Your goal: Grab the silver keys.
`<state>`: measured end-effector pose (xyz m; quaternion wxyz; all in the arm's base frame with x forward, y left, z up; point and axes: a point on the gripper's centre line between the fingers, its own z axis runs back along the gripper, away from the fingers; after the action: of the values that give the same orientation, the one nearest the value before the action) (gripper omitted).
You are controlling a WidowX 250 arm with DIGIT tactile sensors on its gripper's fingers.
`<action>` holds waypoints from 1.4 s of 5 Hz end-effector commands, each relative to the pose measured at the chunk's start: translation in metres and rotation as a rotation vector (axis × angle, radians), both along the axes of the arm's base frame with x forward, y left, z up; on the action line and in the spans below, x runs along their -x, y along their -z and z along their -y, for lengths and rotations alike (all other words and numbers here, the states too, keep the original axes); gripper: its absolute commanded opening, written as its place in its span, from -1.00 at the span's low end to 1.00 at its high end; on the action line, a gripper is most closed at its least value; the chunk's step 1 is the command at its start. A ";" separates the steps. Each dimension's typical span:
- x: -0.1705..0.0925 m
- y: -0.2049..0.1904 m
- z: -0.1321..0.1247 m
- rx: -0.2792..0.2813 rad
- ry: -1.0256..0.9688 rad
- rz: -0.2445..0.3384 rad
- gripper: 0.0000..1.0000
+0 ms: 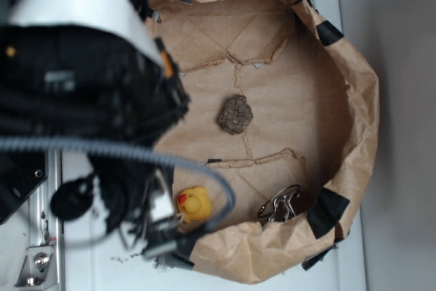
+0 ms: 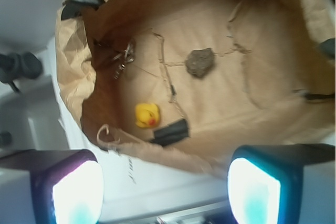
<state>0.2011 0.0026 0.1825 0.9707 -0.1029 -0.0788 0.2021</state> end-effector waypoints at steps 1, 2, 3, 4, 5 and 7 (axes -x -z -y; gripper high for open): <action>-0.028 0.031 -0.019 0.052 -0.149 0.065 1.00; -0.038 0.038 -0.021 0.093 -0.174 0.098 1.00; -0.048 0.044 -0.024 0.128 -0.171 0.157 1.00; -0.063 0.049 -0.023 0.141 -0.156 0.194 1.00; -0.072 0.057 -0.016 0.166 -0.142 0.183 1.00; -0.078 0.074 0.004 0.143 -0.054 0.187 1.00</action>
<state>0.2758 -0.0011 0.1005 0.9435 -0.1859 -0.1437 0.2336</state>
